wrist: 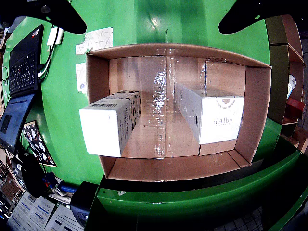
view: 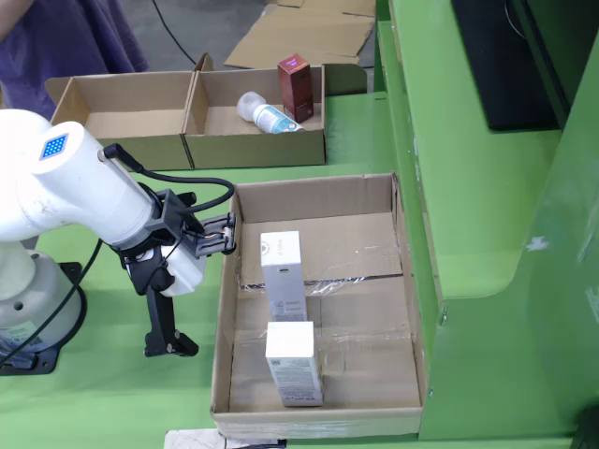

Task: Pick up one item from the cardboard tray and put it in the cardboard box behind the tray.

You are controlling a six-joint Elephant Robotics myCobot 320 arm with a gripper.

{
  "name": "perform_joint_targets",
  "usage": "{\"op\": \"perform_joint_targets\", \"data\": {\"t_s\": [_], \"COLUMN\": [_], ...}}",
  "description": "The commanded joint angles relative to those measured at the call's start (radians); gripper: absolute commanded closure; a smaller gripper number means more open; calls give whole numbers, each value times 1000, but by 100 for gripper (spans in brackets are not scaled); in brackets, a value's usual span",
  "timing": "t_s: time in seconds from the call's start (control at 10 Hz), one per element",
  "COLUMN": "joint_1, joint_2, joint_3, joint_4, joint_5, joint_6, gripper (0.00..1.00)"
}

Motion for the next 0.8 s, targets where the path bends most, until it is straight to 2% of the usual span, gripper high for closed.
{"op": "perform_joint_targets", "data": {"t_s": [0.0, 0.5, 0.7], "joint_1": [-9, 8, 6], "joint_2": [25, -7, -63], "joint_3": [4, 69, 168], "joint_4": [15, -26, -58], "joint_5": [10, 2, 3], "joint_6": [1, 16, 2], "gripper": [0, 0, 0]}}
